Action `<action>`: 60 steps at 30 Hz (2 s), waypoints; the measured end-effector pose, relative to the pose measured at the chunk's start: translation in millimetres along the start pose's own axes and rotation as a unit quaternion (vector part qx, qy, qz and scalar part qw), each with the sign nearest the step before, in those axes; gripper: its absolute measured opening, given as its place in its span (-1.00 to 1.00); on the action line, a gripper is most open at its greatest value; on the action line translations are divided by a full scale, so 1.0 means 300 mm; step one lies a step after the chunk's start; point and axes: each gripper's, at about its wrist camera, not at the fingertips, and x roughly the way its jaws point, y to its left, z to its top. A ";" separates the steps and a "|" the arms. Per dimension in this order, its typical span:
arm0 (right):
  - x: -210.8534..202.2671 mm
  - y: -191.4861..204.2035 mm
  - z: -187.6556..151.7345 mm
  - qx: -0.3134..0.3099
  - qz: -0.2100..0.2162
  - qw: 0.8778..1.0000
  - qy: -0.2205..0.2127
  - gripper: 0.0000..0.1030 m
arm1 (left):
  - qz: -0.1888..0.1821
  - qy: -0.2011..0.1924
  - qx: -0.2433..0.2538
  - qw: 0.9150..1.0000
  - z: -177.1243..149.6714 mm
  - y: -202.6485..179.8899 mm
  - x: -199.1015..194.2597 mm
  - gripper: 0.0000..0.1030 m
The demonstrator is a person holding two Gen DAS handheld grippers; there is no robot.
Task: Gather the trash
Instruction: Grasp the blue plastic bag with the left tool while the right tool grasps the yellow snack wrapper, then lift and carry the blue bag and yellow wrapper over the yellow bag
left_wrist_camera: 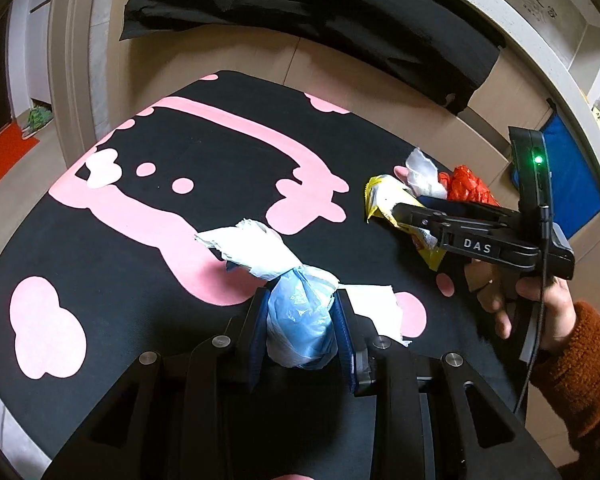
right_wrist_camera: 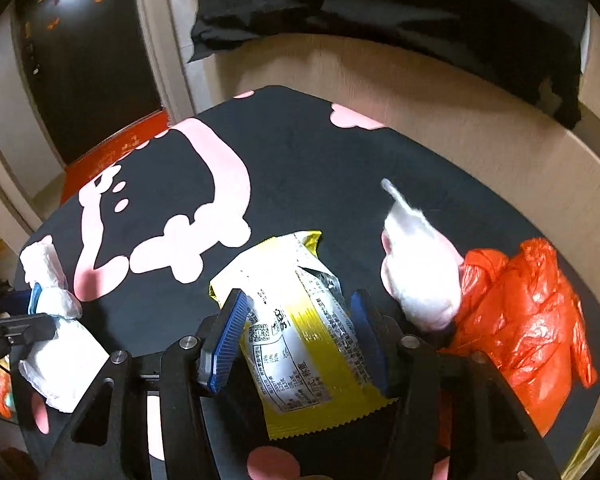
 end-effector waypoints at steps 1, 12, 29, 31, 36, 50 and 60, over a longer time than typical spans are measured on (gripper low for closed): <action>-0.005 0.000 -0.003 0.007 0.004 1.000 0.003 -0.09 | -0.003 0.001 -0.001 1.000 0.001 0.001 0.000 -0.39; -0.163 0.026 -0.181 0.066 0.011 0.998 0.022 -0.43 | -0.075 0.007 -0.065 0.995 0.005 0.041 0.004 -0.19; -0.358 0.012 -0.414 0.064 -0.053 0.996 -0.034 0.09 | -0.004 0.037 -0.099 0.994 -0.015 -0.025 0.105 -0.13; -0.349 0.034 -0.410 0.039 -0.049 0.998 -0.032 0.09 | 0.001 0.033 -0.088 0.996 -0.027 -0.036 0.093 -0.15; -0.298 0.026 -0.394 0.037 -0.032 0.999 -0.016 0.09 | 0.001 0.030 -0.070 0.997 -0.042 -0.058 0.069 -0.37; -0.487 0.062 -0.379 0.002 -0.053 0.996 -0.071 -0.30 | -0.020 -0.015 -0.010 1.000 0.019 -0.246 -0.067 -0.41; -0.786 -0.040 -0.372 0.041 -0.089 0.982 -0.162 -0.31 | -0.053 -0.076 0.071 0.993 0.117 -0.506 -0.201 -0.41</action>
